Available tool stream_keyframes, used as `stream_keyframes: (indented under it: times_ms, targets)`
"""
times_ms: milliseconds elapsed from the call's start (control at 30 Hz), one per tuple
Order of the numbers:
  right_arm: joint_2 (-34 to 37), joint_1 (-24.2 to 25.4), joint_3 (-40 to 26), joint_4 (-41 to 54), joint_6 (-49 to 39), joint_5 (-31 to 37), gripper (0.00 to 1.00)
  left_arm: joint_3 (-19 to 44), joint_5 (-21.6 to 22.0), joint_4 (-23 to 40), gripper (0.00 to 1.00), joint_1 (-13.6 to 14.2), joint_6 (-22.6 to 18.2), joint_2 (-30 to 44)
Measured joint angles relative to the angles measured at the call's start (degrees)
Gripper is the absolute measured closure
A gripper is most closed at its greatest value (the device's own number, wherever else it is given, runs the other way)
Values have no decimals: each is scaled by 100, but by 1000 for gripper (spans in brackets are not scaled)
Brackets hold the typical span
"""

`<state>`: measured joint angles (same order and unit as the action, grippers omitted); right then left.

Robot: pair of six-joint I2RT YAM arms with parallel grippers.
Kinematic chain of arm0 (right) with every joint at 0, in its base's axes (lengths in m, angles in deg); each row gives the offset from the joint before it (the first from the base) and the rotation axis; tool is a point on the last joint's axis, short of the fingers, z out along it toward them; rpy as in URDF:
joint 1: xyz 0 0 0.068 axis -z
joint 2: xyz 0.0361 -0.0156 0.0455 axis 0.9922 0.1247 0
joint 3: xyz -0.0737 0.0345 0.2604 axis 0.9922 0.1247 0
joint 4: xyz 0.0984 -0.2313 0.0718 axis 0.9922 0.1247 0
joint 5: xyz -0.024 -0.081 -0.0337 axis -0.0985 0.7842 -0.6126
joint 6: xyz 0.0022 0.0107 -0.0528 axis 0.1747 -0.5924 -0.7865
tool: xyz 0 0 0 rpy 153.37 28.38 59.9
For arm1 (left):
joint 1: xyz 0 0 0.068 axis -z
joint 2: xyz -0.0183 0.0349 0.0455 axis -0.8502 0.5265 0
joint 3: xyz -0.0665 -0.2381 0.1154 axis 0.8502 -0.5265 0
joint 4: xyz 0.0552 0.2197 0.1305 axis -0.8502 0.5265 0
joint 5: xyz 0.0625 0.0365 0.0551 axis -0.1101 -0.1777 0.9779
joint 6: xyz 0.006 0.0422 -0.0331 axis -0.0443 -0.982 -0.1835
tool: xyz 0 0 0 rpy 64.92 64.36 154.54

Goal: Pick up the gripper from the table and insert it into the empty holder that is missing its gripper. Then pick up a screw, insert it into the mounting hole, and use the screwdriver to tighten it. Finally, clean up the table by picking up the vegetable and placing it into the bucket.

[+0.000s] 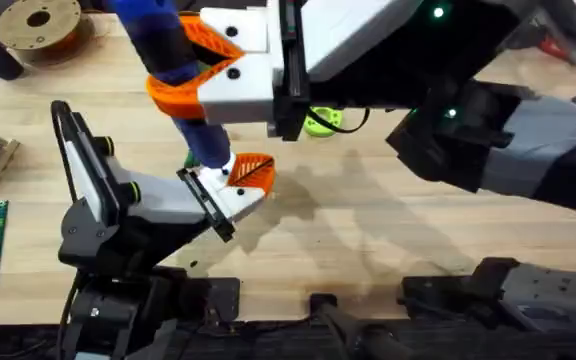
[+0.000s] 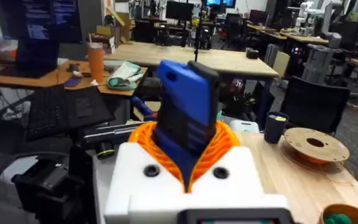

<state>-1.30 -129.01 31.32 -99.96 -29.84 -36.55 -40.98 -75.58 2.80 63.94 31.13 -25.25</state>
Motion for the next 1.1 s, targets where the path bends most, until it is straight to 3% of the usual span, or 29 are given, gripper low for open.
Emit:
stream_keyframes:
  times_ms: [1100]
  targets:
    - [0,109,2,127,87,4,968,0,0,0,997,0,0,0]
